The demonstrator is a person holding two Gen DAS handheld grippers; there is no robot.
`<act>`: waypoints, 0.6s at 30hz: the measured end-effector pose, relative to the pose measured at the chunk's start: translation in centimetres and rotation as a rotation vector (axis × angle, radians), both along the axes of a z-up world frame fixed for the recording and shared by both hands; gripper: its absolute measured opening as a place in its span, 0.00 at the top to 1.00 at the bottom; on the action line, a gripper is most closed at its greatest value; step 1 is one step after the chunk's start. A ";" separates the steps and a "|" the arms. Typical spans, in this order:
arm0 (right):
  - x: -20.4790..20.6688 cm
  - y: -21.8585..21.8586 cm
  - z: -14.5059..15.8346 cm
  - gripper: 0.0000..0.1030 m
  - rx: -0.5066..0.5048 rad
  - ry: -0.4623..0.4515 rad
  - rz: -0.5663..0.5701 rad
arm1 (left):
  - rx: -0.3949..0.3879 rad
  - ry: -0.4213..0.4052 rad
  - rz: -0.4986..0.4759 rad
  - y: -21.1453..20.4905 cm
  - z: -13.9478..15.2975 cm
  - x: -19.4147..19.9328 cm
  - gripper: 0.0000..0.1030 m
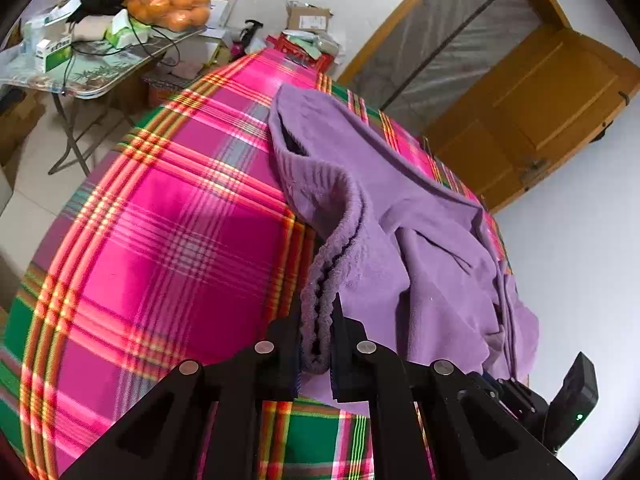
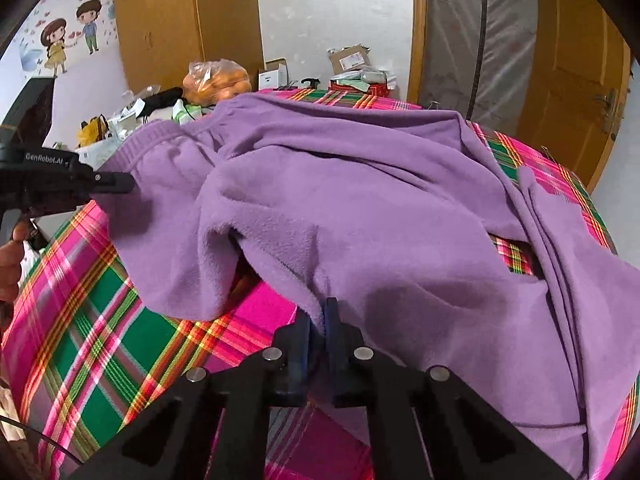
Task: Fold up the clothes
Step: 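Pinch the ribbed cuff with the left gripper while the right gripper smooths the garment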
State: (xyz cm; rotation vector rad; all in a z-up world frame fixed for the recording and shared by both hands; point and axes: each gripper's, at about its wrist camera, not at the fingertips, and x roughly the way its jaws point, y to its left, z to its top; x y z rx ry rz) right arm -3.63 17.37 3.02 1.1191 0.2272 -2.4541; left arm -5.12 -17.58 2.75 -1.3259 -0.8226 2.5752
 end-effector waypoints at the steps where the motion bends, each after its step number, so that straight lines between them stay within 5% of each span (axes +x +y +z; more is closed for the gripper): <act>1: 0.1 0.1 0.2 0.94 -0.002 0.006 0.000 | 0.003 0.003 0.008 -0.3 0.1 0.4 0.90; 18: 3.8 3.6 3.7 0.95 -0.036 0.081 -0.057 | 0.070 0.010 0.095 -4.0 0.3 5.1 0.91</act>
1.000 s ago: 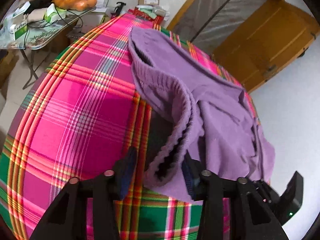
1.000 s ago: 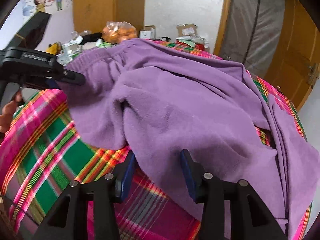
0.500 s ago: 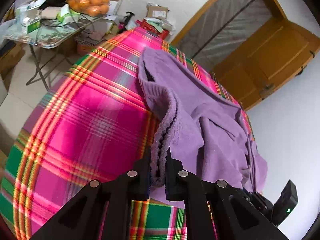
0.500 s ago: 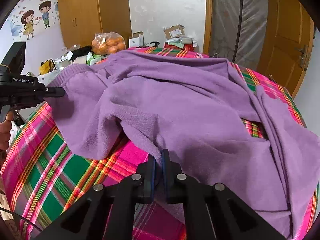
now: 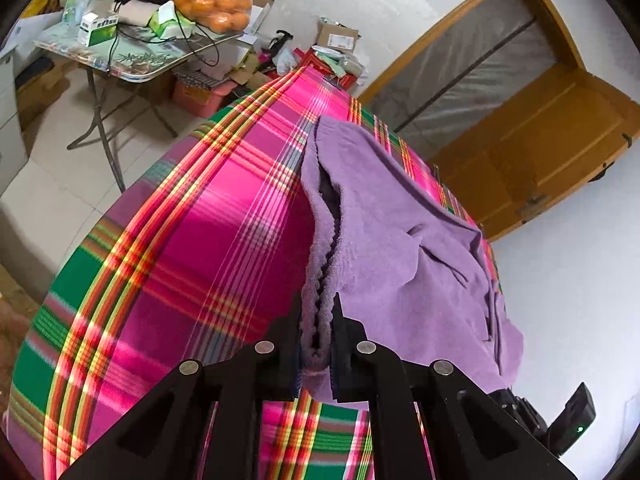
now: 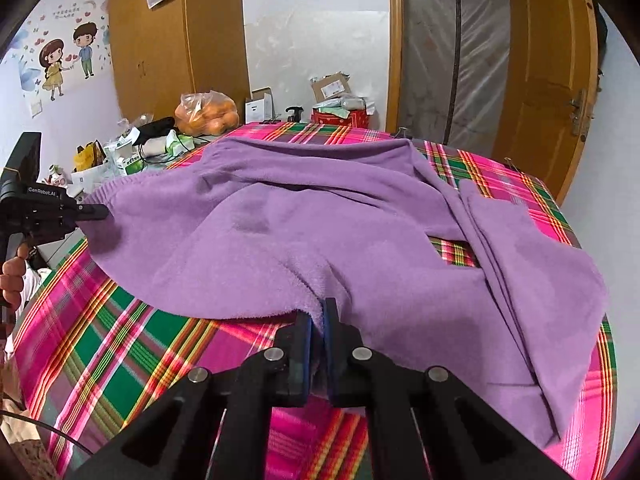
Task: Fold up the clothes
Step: 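Pinch the ribbed cuff with the left gripper while the right gripper smooths the garment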
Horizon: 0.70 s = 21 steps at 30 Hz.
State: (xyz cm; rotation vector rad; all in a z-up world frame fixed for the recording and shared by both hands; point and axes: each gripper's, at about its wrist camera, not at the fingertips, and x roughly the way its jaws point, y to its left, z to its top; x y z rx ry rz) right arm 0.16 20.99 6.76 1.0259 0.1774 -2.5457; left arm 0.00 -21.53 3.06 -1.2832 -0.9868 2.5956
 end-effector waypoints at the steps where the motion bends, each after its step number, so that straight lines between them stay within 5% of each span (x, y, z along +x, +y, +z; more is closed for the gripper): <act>1: 0.2 0.2 0.1 0.95 0.000 0.000 0.001 | 0.005 -0.001 0.003 -0.2 -0.1 0.3 0.91; 21: 6.8 1.2 -0.1 0.95 0.053 -0.036 0.041 | 0.062 -0.063 -0.004 -1.3 -2.9 6.9 0.90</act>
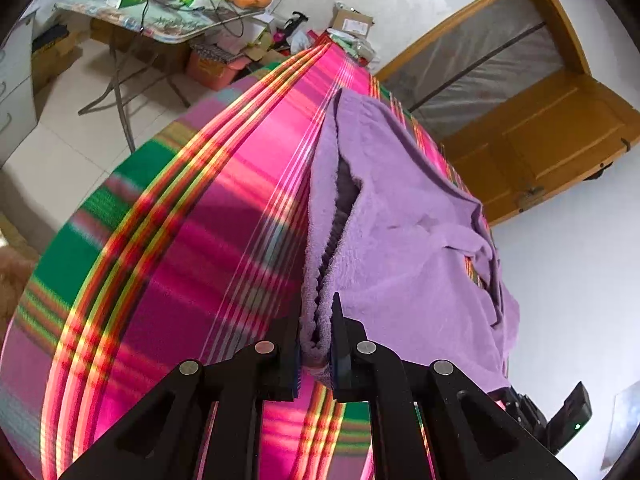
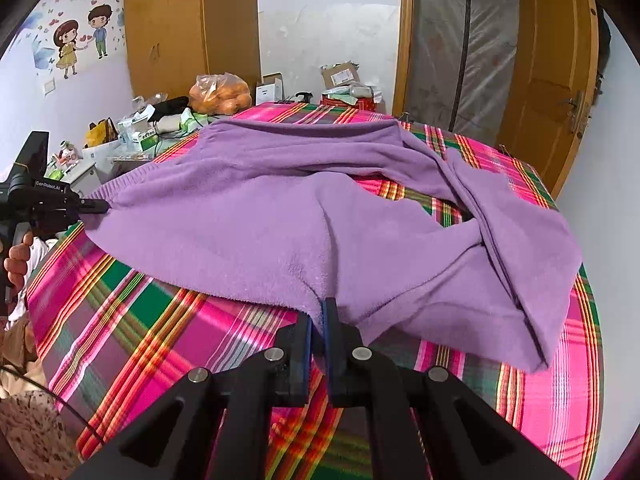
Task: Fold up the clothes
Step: 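Pinch the ribbed cuff with the left gripper while the right gripper smooths the garment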
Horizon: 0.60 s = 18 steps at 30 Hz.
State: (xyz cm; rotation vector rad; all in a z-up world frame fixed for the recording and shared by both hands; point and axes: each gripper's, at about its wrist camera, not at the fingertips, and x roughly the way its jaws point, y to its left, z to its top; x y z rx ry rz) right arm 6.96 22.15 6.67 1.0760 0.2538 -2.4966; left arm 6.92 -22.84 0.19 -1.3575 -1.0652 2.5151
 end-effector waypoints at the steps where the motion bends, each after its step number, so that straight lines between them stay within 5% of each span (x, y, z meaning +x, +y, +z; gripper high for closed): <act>1: 0.3 0.0 -0.1 0.95 0.004 -0.004 0.005 | 0.006 -0.004 0.001 -0.1 -0.2 0.4 0.90; 18: 2.5 0.4 -1.2 0.94 0.070 -0.095 0.075 | 0.004 -0.060 -0.042 -0.6 -1.2 2.6 0.87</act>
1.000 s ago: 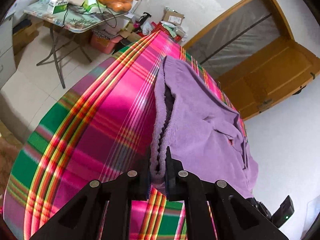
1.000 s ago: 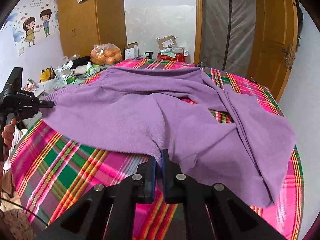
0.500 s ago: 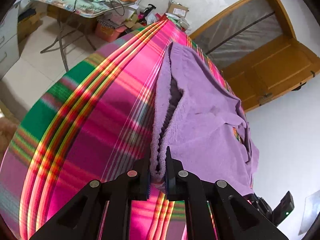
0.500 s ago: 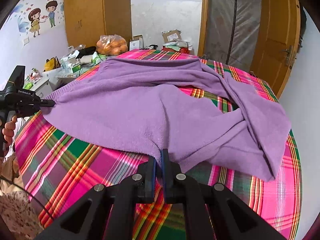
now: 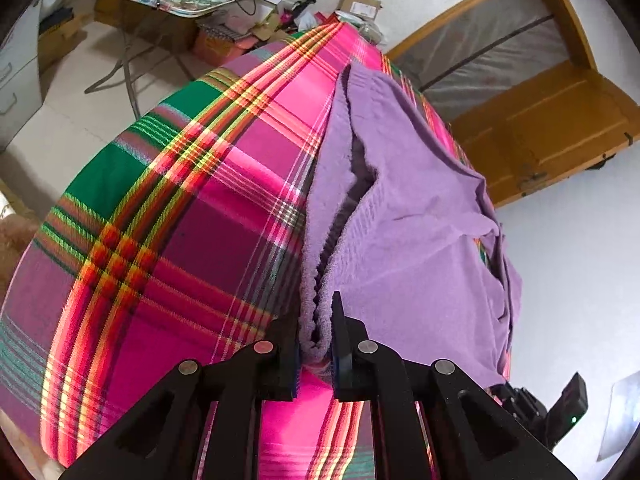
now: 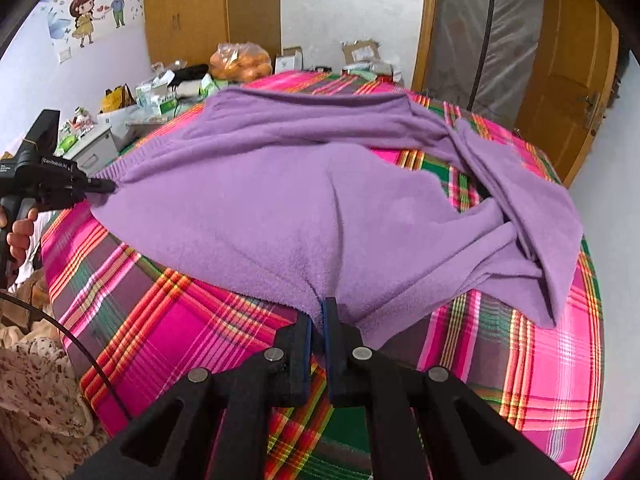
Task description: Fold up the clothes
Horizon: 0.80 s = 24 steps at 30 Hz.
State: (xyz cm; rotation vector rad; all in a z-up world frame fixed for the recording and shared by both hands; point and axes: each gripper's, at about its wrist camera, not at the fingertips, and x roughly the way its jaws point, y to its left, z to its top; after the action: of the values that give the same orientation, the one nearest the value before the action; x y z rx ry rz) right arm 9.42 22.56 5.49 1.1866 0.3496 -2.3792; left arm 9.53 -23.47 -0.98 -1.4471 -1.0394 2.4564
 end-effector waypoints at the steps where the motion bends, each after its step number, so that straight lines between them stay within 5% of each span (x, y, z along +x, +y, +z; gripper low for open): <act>1: -0.1 -0.1 -0.1 0.94 0.005 -0.009 0.005 | -0.012 -0.004 -0.003 -0.1 0.2 0.0 0.86; 7: 0.2 -0.1 0.8 0.86 0.014 -0.045 0.060 | -0.060 0.029 0.030 -1.7 1.8 -0.3 0.81; 11: -0.3 0.2 2.3 0.86 -0.098 -0.087 0.094 | -0.063 0.062 0.044 -2.8 3.0 -1.9 0.80; 16: -1.4 -0.3 3.7 0.86 -0.250 -0.138 0.137 | -0.050 0.072 -0.047 -1.7 3.7 -6.2 0.75; 24: -3.6 -3.1 2.2 0.86 -0.267 -0.199 0.135 | -0.015 -0.006 -0.151 0.2 1.2 -13.0 0.69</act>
State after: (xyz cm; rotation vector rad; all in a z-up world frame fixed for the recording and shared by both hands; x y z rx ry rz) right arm 5.84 19.48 7.69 1.2175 0.0429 -2.0937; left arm -3.50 -23.23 0.27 -1.4804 -0.8795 2.3600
